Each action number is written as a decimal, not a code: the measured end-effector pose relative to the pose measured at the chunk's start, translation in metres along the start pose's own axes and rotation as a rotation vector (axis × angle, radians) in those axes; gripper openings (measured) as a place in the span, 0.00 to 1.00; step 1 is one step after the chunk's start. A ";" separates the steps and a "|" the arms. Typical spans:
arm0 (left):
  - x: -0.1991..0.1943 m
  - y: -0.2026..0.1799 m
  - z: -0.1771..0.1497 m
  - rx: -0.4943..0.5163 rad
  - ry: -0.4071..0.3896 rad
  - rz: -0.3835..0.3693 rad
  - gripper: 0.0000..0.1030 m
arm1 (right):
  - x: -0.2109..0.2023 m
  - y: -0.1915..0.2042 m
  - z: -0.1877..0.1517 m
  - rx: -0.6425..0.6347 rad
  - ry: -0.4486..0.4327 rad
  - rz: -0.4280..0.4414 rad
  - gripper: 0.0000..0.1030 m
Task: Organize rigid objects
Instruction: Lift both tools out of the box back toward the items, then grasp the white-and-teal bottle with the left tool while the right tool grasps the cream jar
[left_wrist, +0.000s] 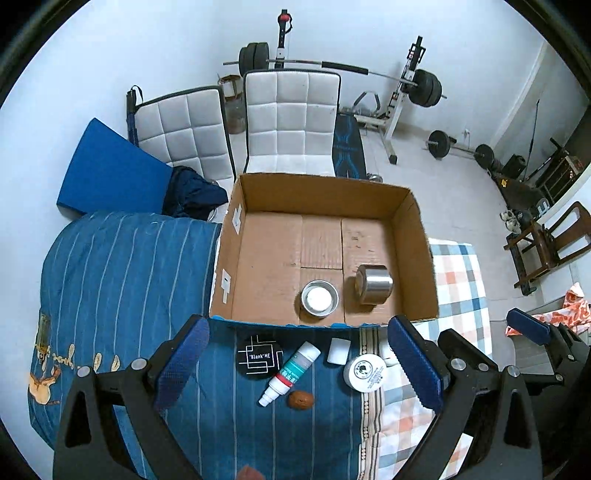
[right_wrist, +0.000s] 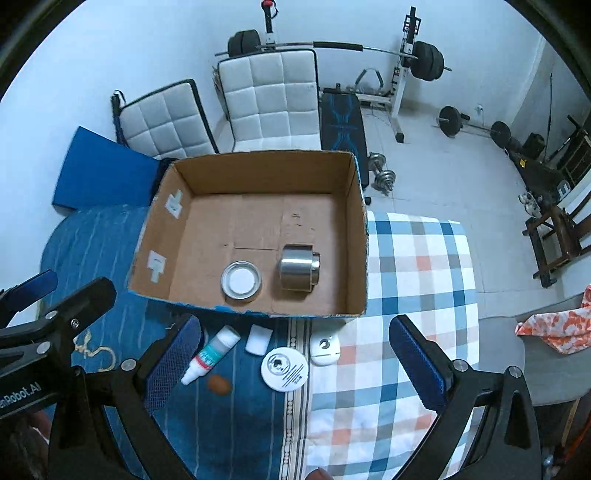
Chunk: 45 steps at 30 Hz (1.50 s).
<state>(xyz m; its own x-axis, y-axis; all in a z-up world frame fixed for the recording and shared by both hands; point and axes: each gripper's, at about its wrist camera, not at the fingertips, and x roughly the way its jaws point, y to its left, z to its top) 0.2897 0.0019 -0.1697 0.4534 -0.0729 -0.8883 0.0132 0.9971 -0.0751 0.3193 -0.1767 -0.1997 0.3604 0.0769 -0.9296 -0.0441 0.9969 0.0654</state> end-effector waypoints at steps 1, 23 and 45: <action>-0.004 0.000 -0.002 0.003 -0.004 -0.001 0.96 | -0.007 0.000 -0.002 0.002 -0.009 0.010 1.00; 0.231 -0.003 -0.108 0.222 0.464 0.104 0.59 | 0.201 -0.025 -0.105 0.088 0.428 0.081 0.94; 0.215 0.054 -0.184 -0.116 0.579 0.037 0.26 | 0.218 -0.006 -0.168 -0.045 0.626 0.028 0.31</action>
<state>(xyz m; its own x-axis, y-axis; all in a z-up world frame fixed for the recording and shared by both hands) 0.2236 0.0356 -0.4480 -0.1093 -0.0713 -0.9914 -0.1056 0.9926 -0.0597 0.2414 -0.1687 -0.4642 -0.2550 0.0648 -0.9648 -0.0899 0.9918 0.0904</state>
